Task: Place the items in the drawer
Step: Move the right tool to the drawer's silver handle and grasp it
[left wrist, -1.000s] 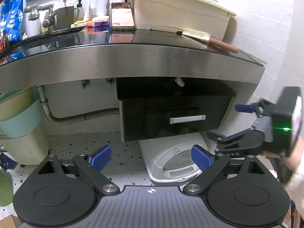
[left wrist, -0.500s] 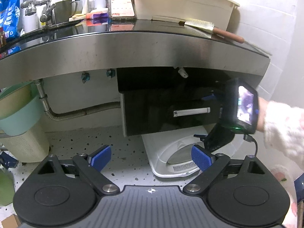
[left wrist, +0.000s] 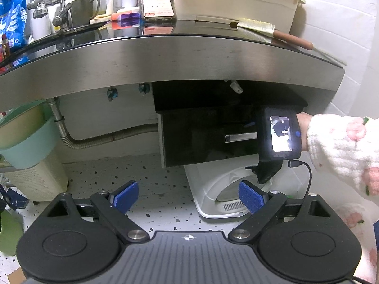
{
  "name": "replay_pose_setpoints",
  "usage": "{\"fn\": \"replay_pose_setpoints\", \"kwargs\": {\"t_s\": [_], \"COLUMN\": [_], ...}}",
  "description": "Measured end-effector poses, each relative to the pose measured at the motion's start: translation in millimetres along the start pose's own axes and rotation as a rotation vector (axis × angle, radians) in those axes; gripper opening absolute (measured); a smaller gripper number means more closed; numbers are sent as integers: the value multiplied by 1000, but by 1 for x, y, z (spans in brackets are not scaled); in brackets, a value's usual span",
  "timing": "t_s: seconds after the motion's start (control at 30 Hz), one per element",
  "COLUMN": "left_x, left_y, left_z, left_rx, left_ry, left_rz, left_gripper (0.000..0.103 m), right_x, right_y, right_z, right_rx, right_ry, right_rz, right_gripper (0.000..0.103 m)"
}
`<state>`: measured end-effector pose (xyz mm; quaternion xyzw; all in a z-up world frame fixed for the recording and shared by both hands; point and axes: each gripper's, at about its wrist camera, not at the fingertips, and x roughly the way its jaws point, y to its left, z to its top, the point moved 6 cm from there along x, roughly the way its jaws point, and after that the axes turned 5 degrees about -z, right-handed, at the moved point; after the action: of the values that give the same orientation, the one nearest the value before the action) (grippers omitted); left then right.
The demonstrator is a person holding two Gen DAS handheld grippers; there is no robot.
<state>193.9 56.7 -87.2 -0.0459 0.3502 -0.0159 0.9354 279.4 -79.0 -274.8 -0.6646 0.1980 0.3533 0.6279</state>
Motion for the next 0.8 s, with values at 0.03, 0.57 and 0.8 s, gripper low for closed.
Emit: {"fn": "replay_pose_setpoints", "kwargs": {"t_s": [0.03,0.57,0.8], "left_x": [0,6,12], "left_y": [0,-1,-9], "left_z": [0,-1,-2], "left_rx": [-1,2,11], "left_ry": [1,28,49], "left_rz": [0,9,-13], "left_gripper": [92,92,92], "right_x": [1,23,26], "right_y": [0,6,9], "right_z": [-1,-1,-1], "right_rx": [-1,-20,-48], "right_ry": [2,21,16], "right_rz": [2,46,18], "right_gripper": [102,103,103]}}
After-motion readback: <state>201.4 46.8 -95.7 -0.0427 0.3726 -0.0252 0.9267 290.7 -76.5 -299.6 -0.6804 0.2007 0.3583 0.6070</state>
